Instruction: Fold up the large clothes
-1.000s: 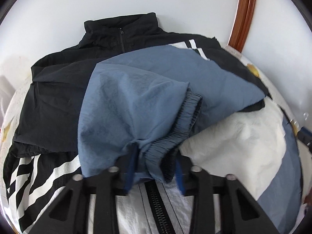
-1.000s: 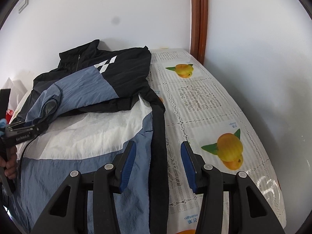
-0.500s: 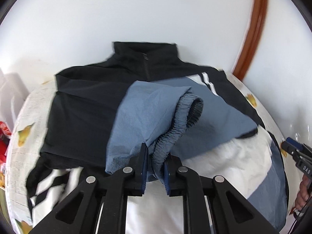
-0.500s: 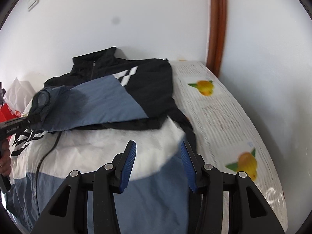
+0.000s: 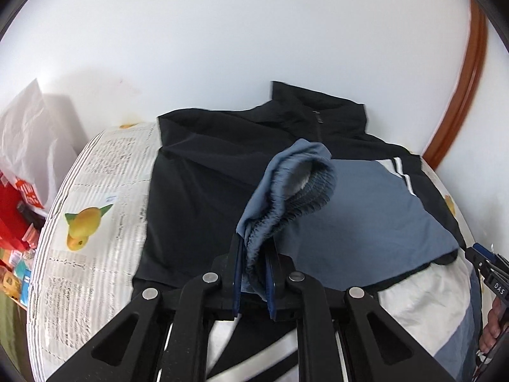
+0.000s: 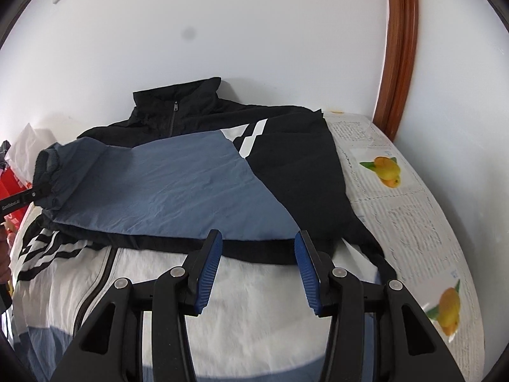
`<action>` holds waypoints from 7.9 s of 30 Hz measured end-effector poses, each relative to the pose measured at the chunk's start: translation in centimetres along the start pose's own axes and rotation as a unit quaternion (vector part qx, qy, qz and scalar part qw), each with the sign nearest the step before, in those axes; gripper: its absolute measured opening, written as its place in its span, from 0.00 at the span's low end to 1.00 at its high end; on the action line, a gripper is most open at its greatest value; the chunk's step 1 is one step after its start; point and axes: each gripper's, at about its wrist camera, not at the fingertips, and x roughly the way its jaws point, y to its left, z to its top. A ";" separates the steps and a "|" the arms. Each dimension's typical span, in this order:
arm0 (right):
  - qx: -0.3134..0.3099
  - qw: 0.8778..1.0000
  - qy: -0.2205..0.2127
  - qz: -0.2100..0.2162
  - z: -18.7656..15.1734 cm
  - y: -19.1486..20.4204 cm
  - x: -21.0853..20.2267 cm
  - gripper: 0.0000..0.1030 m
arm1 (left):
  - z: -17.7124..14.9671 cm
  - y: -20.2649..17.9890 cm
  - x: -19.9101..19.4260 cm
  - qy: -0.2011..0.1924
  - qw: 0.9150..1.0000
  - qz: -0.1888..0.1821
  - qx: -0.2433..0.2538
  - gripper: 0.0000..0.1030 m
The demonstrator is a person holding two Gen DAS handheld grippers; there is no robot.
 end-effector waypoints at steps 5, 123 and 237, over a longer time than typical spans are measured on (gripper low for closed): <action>0.000 1.000 0.007 -0.012 0.5 0.2 1.9 0.45 | -0.7 2.0 1.1 0.021 0.999 0.005 -0.024 0.13; 0.032 0.994 -0.101 0.002 -11.6 -8.9 -19.6 0.05 | -16.7 3.7 -23.7 -0.081 0.996 0.007 -0.036 0.07; 0.014 0.999 0.041 -0.014 -6.2 -8.9 -1.3 0.00 | -14.9 6.5 -11.4 0.065 0.997 -0.011 -0.033 0.08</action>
